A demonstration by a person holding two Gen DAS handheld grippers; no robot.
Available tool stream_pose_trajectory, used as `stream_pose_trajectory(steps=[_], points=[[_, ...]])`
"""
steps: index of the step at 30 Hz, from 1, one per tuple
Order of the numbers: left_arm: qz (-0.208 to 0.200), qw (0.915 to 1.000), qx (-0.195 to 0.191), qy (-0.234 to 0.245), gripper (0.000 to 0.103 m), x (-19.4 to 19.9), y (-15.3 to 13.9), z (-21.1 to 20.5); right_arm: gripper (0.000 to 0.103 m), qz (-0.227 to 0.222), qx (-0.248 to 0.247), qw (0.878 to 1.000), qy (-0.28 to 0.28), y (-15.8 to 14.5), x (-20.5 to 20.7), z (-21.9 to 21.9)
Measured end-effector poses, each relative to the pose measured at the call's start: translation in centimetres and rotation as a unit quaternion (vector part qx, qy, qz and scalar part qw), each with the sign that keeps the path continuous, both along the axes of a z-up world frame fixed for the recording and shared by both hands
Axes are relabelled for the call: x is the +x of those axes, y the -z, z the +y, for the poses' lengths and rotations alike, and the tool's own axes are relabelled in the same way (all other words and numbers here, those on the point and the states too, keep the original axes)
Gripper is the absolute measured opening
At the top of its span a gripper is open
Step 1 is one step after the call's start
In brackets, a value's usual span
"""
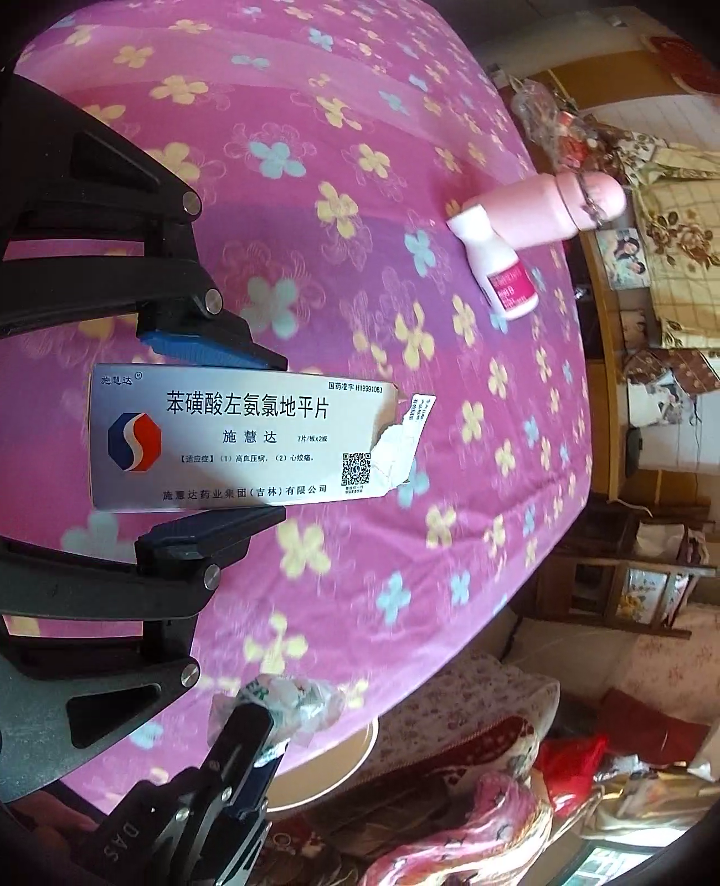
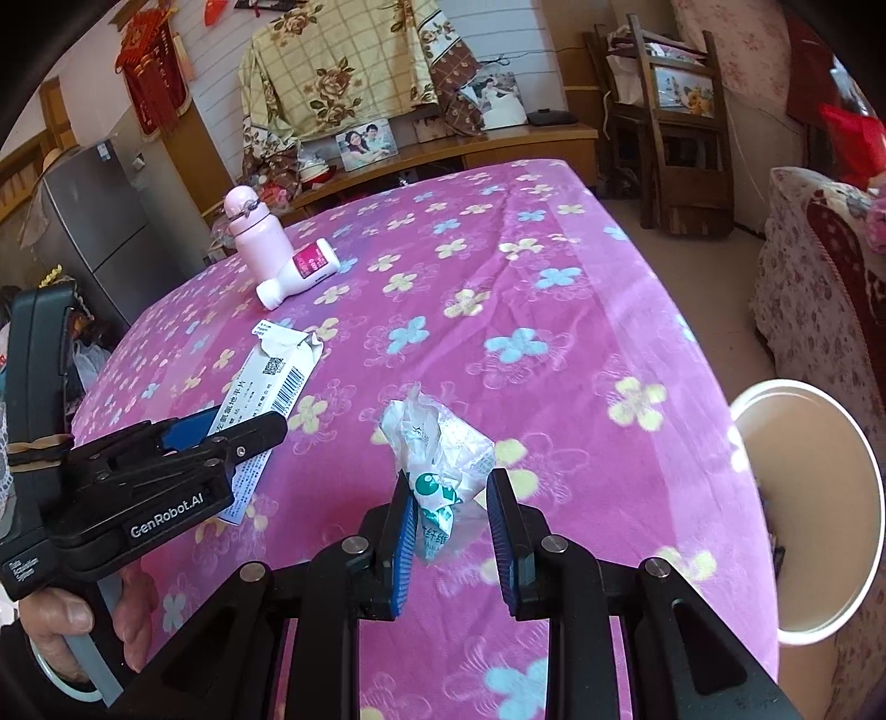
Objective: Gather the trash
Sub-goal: 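Carry the white box and clear wrapper over the white bucket with both grippers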
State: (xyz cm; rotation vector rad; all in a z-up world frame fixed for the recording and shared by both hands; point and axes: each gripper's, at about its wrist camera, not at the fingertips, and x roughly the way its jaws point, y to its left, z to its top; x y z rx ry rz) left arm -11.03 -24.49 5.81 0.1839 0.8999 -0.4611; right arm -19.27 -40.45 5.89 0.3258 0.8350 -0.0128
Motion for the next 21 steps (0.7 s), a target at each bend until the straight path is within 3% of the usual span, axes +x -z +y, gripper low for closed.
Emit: stream_pose_trajectory(steps=[21], points=[[-0.006, 0.9956, -0.008, 0.093, 0.044, -5.9, -1.2, -10.8, 0.024, 0.003, -0.004, 0.994, 0.105, -0.7, -8.0, -9.3]])
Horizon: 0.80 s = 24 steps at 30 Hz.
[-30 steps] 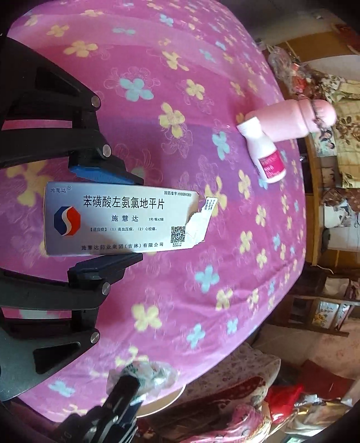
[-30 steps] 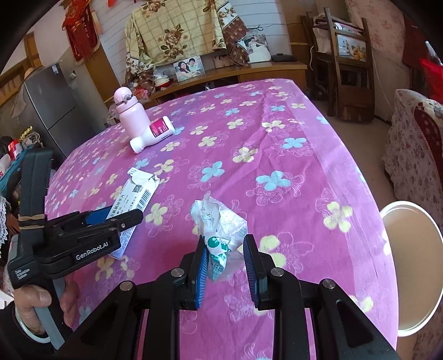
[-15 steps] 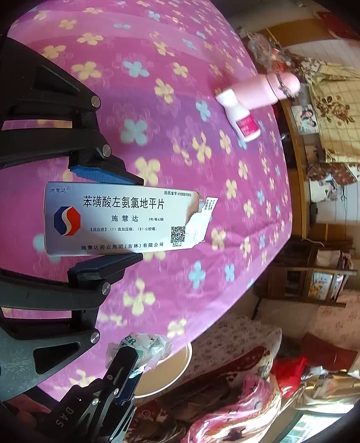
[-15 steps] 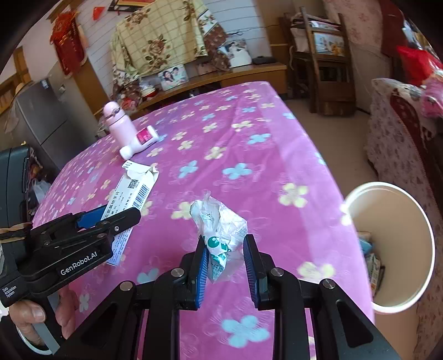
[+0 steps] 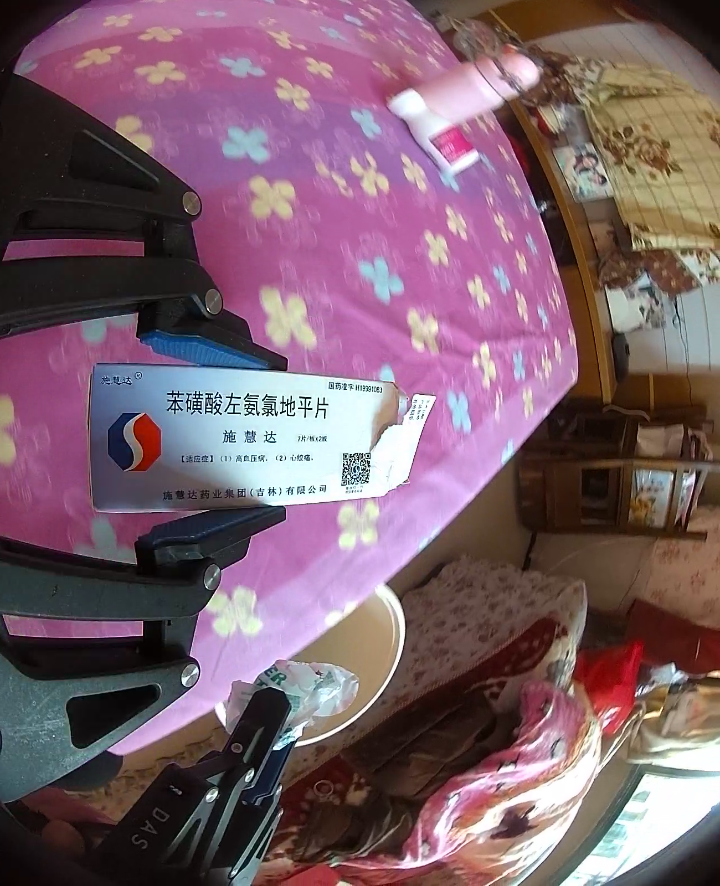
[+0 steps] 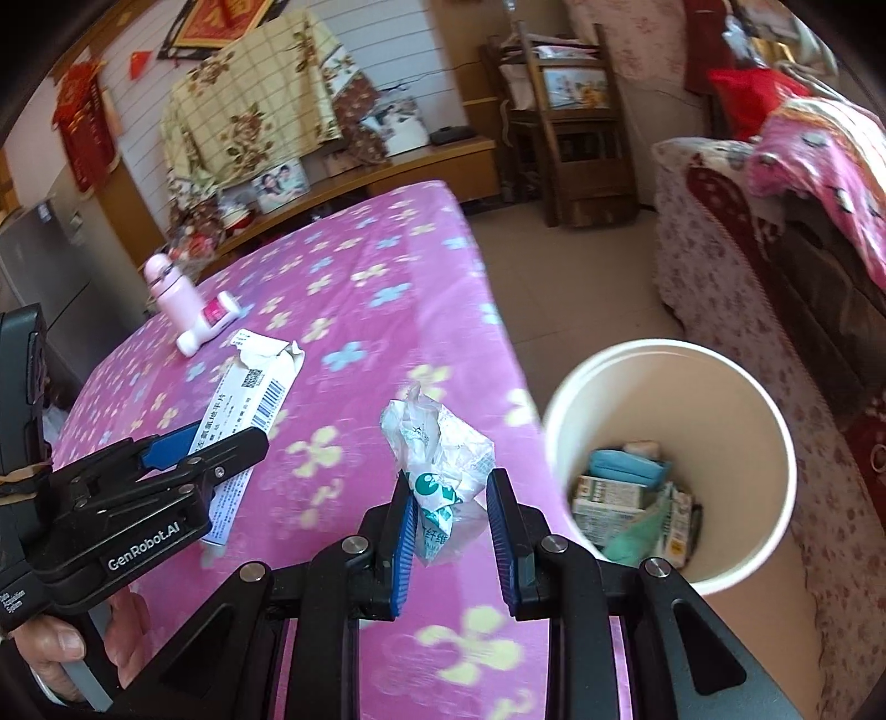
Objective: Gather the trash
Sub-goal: 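Carry the white box and clear wrapper over the white bucket with both grippers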
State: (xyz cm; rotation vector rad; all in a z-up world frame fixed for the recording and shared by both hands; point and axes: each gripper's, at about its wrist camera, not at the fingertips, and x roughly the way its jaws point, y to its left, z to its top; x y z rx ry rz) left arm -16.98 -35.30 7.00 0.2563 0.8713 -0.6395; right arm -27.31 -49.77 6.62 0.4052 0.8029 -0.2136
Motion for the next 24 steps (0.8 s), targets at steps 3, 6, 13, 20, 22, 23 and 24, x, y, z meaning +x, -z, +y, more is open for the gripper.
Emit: stream_pose_trajectory(steps=[3, 6, 13, 20, 22, 23, 24], points=[[0.002, 0.9999, 0.003, 0.014, 0.044, -0.8, 0.2, -1.8, 0.024, 0.003, 0.002, 1.0, 0.018, 0.3, -1.0, -1.8], [0.005, 0.9996, 0.006, 0.026, 0.044, -1.4, 0.5, -3.3, 0.024, 0.008, 0.005, 0.999, 0.036, 0.7, -1.9, -3.5], [0.027, 0.9982, 0.007, 0.053, 0.044, -1.7, 1.4, -7.0, 0.024, 0.024, 0.012, 0.997, 0.072, 2.3, -3.3, -7.4], [0.055, 0.9955, 0.003, 0.077, 0.044, -1.7, 2.4, -10.1, 0.024, 0.04, 0.02, 0.994, 0.099, 4.0, -4.0, -10.3], [0.059, 0.9948, 0.002, 0.083, 0.044, -1.7, 2.6, -10.8, 0.024, 0.044, 0.023, 0.993, 0.104, 4.4, -4.1, -10.8], [0.059, 0.9946, 0.002, 0.085, 0.044, -1.7, 2.7, -11.1, 0.024, 0.046, 0.025, 0.993, 0.106, 4.7, -4.1, -11.2], [0.059, 0.9944, 0.001, 0.088, 0.044, -1.8, 2.7, -11.4, 0.024, 0.046, 0.025, 0.993, 0.108, 4.8, -4.0, -11.3]])
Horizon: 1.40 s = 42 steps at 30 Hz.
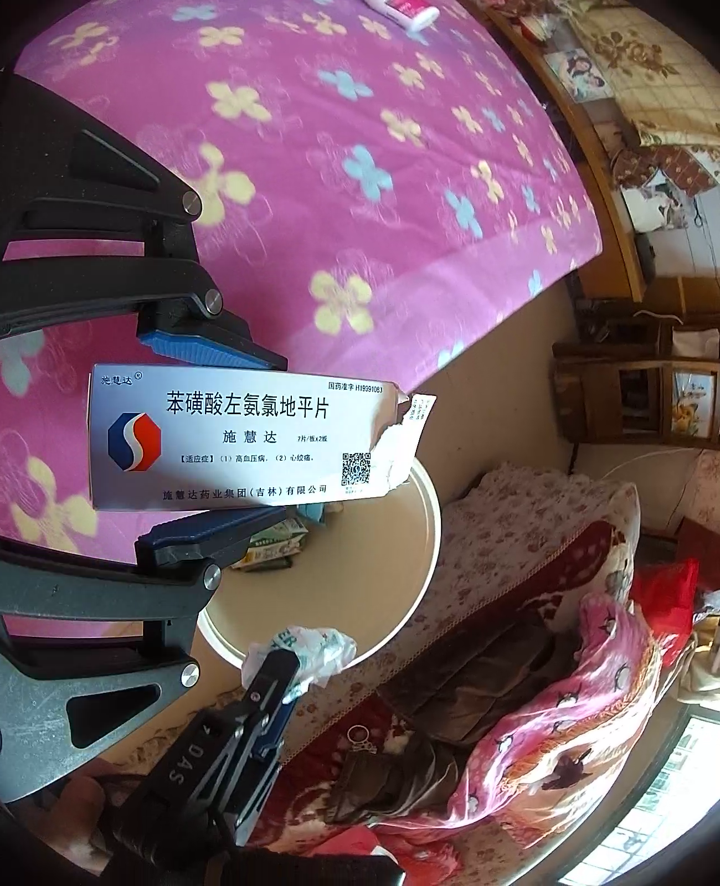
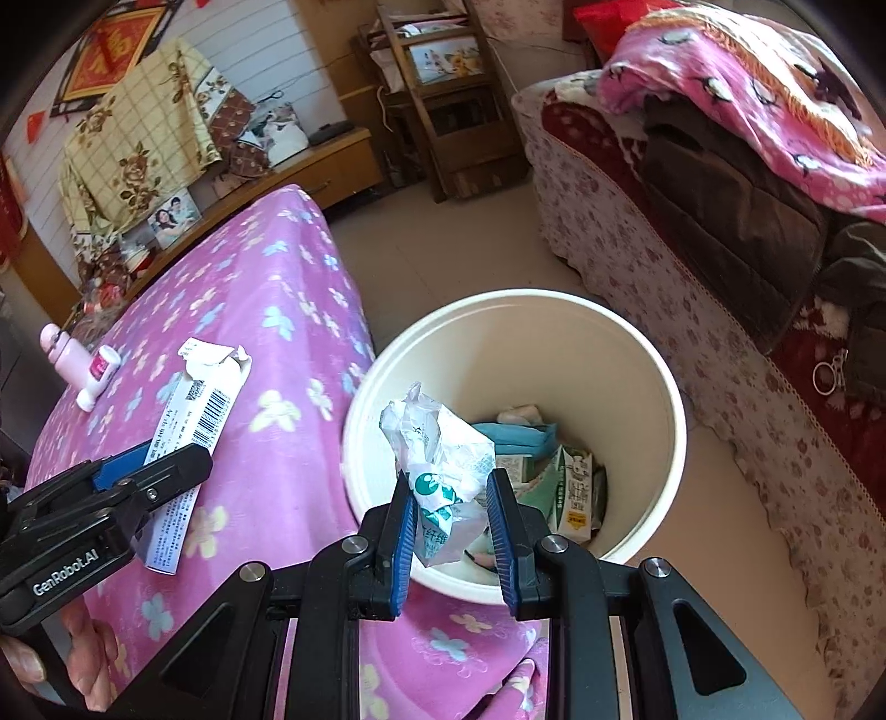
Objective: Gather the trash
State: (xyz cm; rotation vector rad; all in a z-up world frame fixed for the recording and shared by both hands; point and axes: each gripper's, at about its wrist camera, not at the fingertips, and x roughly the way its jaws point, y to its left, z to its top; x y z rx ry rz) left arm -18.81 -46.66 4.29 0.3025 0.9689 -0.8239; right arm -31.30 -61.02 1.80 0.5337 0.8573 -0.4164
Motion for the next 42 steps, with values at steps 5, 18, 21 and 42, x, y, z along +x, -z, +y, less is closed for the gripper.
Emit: stream_pose_trajectory(steps=[5, 18, 21, 42], points=[[0.011, 0.9997, -0.013, 0.016, 0.044, -0.3, 0.2, -1.3, 0.024, 0.005, 0.003, 1.0, 0.008, 0.8, 0.0, -0.6], [0.057, 0.9965, -0.062, -0.001, 0.064, 0.5, 0.5, -1.3, 0.049, 0.018, -0.005, 1.0, 0.022, 1.2, -0.1, -1.1], [0.054, 0.9966, -0.062, -0.008, 0.064, 0.6, 0.4, -0.8, 0.049, 0.017, -0.007, 1.0, 0.016, 1.0, -0.1, -0.5], [-0.081, 0.993, -0.064, -0.058, 0.064, -2.2, -3.8, 6.0, 0.058, -0.028, -0.083, 0.996, 0.029, -4.2, -1.4, 6.1]])
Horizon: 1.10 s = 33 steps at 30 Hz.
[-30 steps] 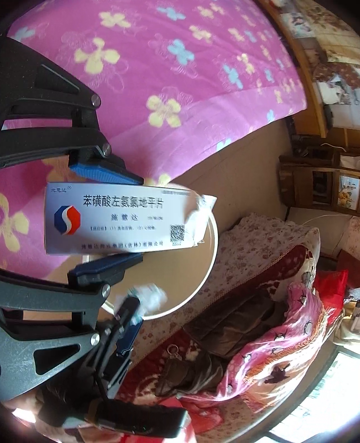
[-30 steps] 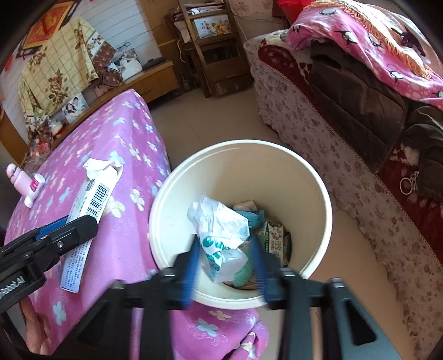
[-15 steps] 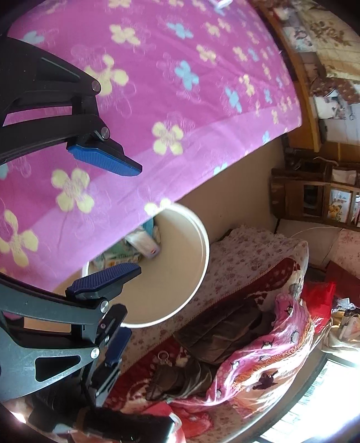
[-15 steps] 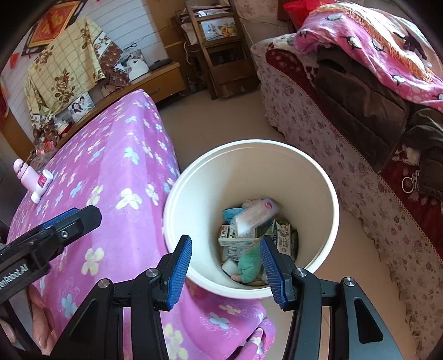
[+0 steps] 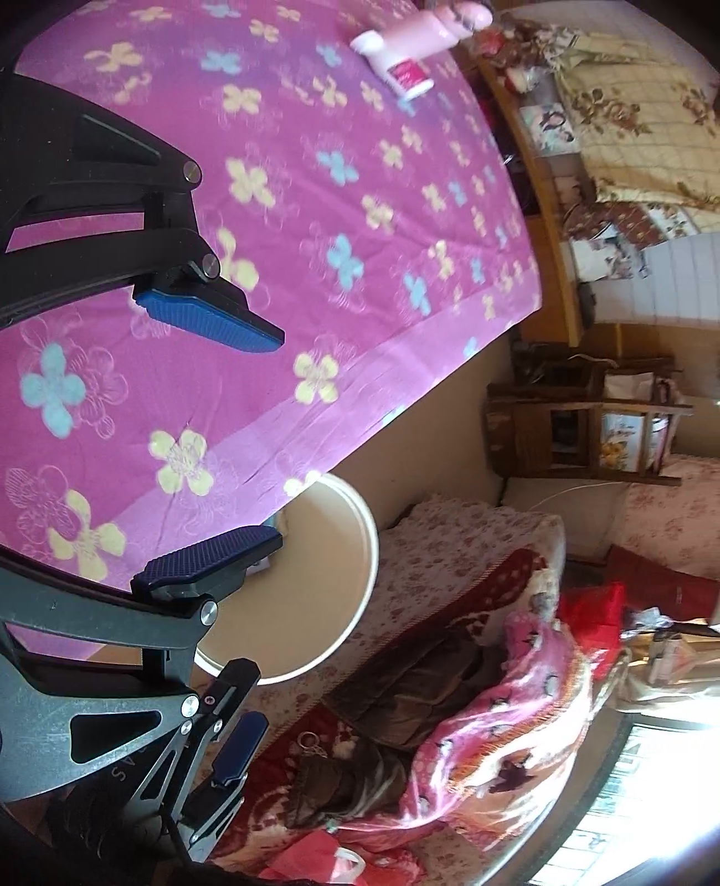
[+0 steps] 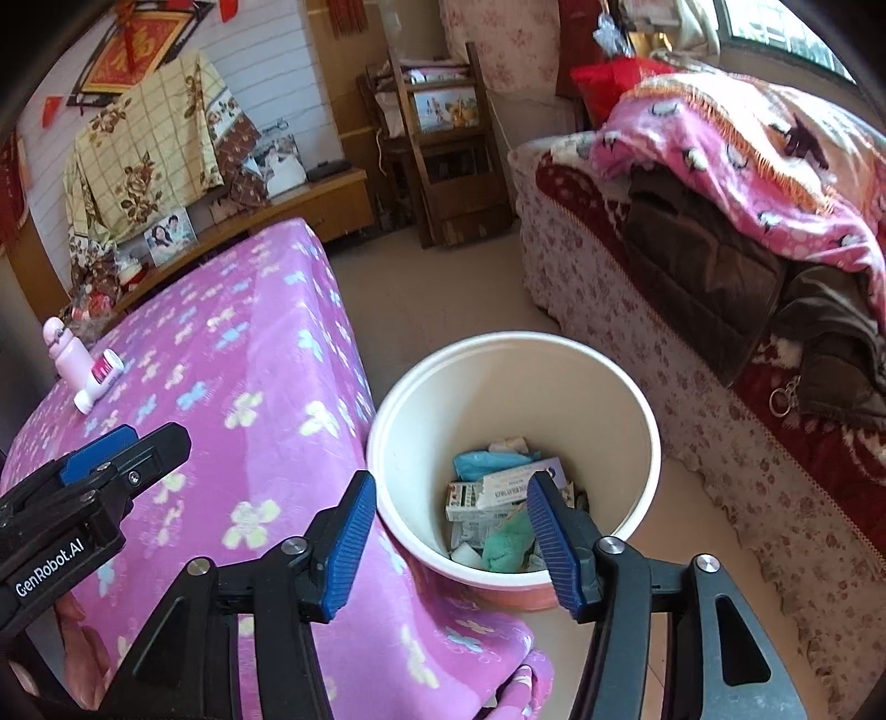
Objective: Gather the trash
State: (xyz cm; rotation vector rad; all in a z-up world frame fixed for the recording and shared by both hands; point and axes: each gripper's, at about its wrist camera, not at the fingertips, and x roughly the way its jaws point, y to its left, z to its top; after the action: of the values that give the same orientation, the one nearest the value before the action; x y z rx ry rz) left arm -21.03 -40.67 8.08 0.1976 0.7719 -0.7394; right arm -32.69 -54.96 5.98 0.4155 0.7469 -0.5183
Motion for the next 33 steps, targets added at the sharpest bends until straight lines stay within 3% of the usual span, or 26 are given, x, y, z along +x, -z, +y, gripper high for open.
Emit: stream_pose_trajectory(steps=[3, 6, 11, 25, 33], points=[[-0.023, 0.9996, -0.012, -0.009, 0.065, -0.6, -1.1, 1.2, 0.065, -0.021, -0.018, 1.0, 0.008, -1.6, -0.6, 1.3], [-0.058, 0.9977, -0.032, -0.016, 0.079, -1.6, -2.4, 2.9, 0.07, -0.04, -0.036, 0.998, 0.014, -3.2, -1.3, 2.3], [-0.102, 0.9934, -0.049, -0.019, 0.085, -2.7, -4.1, 5.1, 0.076, -0.06, -0.062, 0.996, 0.024, -5.0, -2.4, 3.8], [-0.133, 0.9879, -0.075, -0.027, 0.085, -4.3, -6.3, 8.9, 0.081, -0.095, -0.108, 0.989, 0.029, -7.8, -4.5, 7.3], [-0.124, 0.9877, -0.091, -0.027, 0.085, -4.7, -6.6, 9.8, 0.082, -0.1, -0.122, 0.987, 0.03, -8.5, -5.1, 8.3]])
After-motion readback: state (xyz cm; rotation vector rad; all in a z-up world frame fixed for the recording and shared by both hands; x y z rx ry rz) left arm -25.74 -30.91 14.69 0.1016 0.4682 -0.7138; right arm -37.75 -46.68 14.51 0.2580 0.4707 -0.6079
